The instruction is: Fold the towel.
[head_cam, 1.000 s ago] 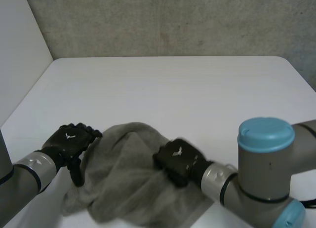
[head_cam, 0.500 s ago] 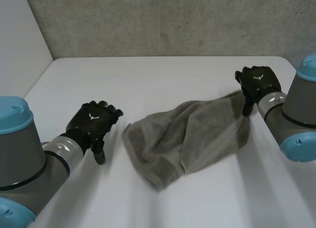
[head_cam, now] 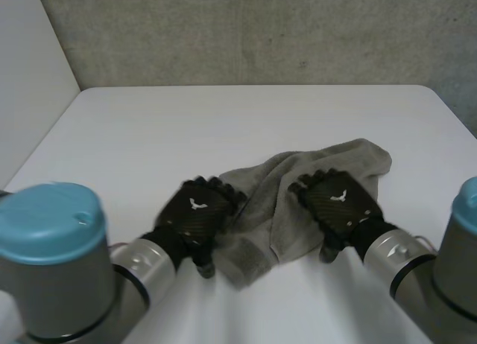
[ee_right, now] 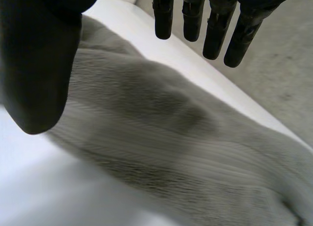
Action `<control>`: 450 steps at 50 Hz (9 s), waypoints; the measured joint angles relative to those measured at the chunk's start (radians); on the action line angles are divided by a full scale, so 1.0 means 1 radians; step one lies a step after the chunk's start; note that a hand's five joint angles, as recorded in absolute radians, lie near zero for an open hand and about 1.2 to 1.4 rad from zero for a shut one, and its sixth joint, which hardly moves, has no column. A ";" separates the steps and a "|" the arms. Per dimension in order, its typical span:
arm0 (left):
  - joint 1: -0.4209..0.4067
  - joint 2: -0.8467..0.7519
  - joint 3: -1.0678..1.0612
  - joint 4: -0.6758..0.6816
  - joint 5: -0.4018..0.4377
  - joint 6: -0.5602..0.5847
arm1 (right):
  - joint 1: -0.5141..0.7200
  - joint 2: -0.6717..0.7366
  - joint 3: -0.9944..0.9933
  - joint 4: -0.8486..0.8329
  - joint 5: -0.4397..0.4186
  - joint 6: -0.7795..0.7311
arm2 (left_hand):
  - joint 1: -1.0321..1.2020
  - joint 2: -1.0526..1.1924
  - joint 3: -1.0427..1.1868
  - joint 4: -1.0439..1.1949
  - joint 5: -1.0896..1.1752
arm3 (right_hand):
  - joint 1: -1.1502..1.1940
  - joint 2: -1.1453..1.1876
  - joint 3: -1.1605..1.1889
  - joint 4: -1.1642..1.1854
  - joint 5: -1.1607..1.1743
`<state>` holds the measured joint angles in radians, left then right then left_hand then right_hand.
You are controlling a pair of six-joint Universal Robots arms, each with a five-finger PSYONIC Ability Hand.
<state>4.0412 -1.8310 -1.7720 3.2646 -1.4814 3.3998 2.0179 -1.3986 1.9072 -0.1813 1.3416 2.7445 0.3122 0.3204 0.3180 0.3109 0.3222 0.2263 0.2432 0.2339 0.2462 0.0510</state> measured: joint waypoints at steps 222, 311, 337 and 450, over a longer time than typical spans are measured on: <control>0.015 -0.338 0.235 0.230 -0.106 0.049 | -0.289 0.133 -0.116 -0.109 0.081 -0.141 | 1.079 1.153 1.219 1.201 1.146 | 1.091 1.068 1.095 1.087 1.112; 0.387 -0.042 -0.184 0.350 0.123 0.222 | -0.439 0.128 -0.200 0.339 -0.536 -0.516 | 1.079 1.152 1.233 1.208 1.156 | 0.561 0.544 0.560 0.562 0.565; 0.387 -0.053 -0.136 0.367 0.117 0.136 | -0.419 -0.039 0.017 0.131 -0.312 -0.056 | 1.079 1.152 1.233 1.208 1.156 | 0.169 0.148 0.153 0.130 0.115; 0.453 0.438 0.117 0.125 0.047 0.097 | -0.464 -0.332 -0.512 0.305 -0.167 0.059 | 1.115 1.194 1.229 1.206 1.139 | 1.097 1.086 1.096 1.087 1.108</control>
<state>4.4947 -1.3927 -1.6550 3.3901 -1.4341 3.4969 1.5542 -1.7309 1.3947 0.1238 1.1745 2.8036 1.4273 1.5148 1.5471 1.5168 1.4612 1.3229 1.3289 1.3297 1.3330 1.1588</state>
